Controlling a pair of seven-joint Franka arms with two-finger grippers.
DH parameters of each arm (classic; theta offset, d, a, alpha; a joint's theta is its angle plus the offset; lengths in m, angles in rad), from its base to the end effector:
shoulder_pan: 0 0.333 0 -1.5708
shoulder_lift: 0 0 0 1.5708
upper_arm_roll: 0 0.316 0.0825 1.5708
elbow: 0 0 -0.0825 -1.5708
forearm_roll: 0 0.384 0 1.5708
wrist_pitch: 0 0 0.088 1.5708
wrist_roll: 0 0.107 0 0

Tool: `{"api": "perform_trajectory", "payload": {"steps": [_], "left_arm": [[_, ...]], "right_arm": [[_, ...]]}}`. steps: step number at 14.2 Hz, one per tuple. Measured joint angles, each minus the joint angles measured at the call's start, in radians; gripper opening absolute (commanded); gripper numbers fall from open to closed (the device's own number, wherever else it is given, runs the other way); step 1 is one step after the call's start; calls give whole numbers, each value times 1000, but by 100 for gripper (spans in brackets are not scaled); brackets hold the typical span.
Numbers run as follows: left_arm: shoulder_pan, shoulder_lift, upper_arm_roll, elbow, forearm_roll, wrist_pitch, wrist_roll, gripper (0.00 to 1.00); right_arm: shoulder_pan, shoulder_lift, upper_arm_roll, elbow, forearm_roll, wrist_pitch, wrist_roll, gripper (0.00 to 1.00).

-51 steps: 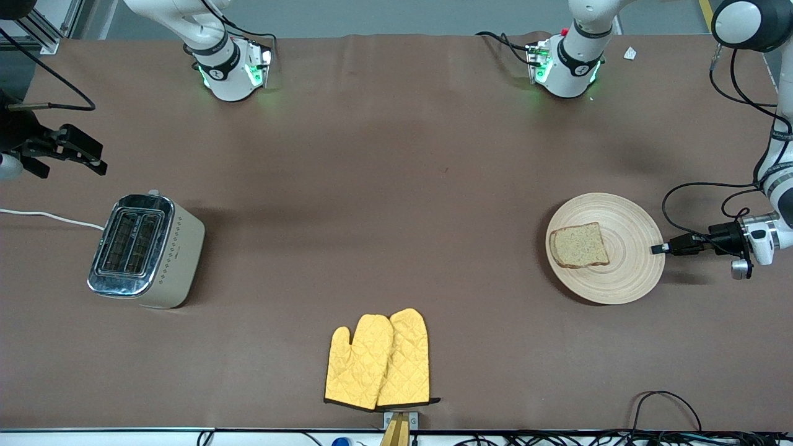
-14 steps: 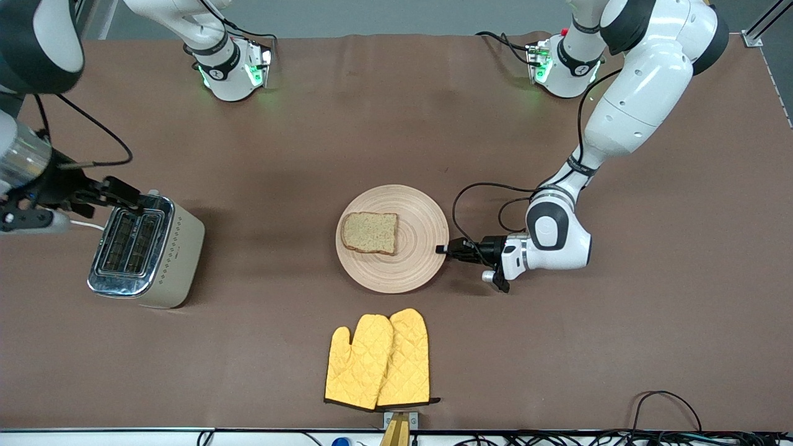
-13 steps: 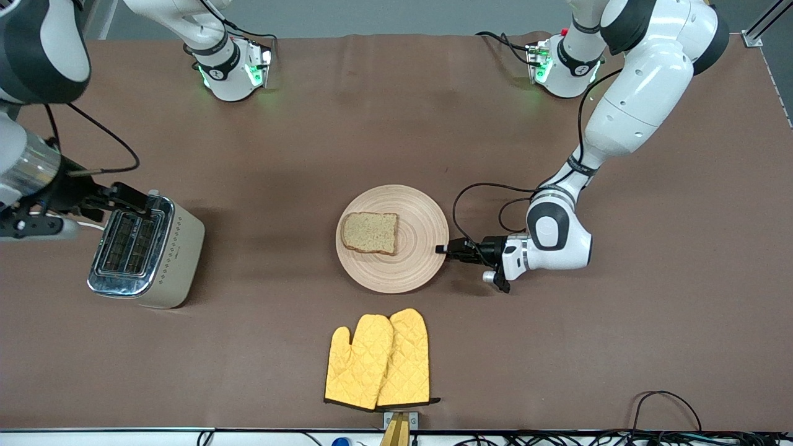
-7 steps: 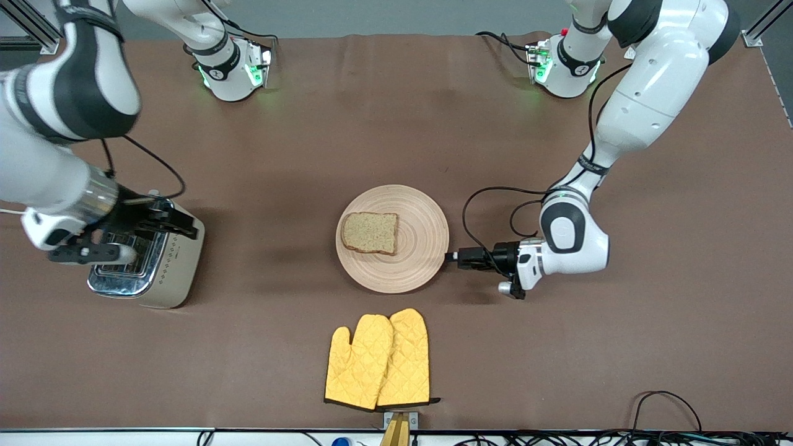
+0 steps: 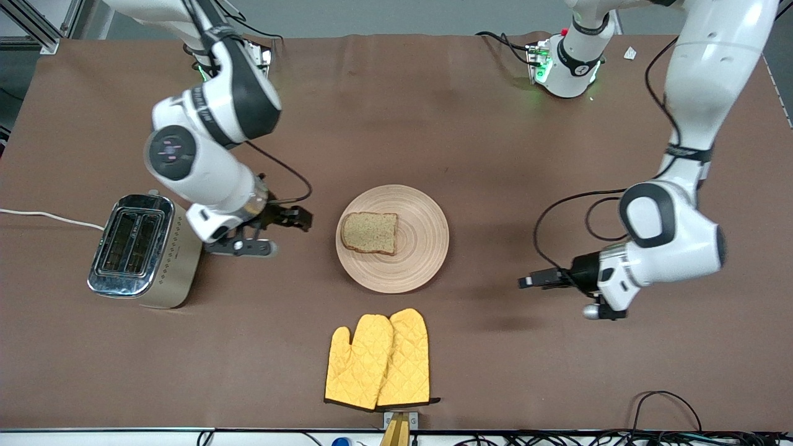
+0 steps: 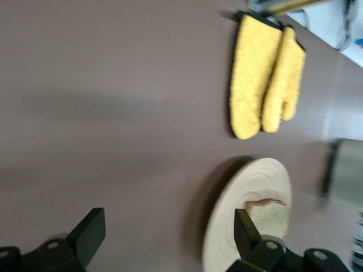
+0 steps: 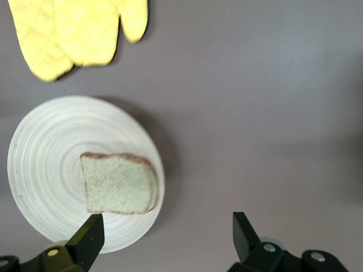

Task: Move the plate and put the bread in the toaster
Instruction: 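Release the plate with the left gripper while the right gripper reaches the bread, then lower the right gripper onto the bread slice and close on it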

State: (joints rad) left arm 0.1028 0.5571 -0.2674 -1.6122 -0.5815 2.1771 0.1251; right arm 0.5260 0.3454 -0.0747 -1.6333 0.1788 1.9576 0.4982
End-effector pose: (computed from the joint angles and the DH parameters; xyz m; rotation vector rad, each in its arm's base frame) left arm 0.6852 -0.1092 0.3224 2.5213 0.1119 0.0003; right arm 0.5829 0.3011 0.4182 -3.0192 0.1692 0.1230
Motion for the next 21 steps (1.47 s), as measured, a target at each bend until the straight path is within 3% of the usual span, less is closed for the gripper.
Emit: {"api": "perform_trajectory", "payload": {"steps": [4, 7, 12, 16, 21], "left_arm": [[37, -136, 0, 88, 367, -252, -216, 100], [30, -252, -3, 129, 519, -410, -281, 100], [10, -409, 13, 129, 622, -527, -283, 100], [-78, -524, 108, 125, 643, -682, -272, 100], [-95, -550, 126, 100, 629, -723, -268, 100]], "right_arm": [[104, 36, -1, -60, 0, 70, 116, 96], [124, 61, -3, -78, 0, 99, 148, 96], [129, 111, -9, -84, -2, 163, 149, 95], [145, 147, -8, -116, -5, 229, 149, 86], [169, 152, -8, -134, -18, 258, 175, 85]]}}
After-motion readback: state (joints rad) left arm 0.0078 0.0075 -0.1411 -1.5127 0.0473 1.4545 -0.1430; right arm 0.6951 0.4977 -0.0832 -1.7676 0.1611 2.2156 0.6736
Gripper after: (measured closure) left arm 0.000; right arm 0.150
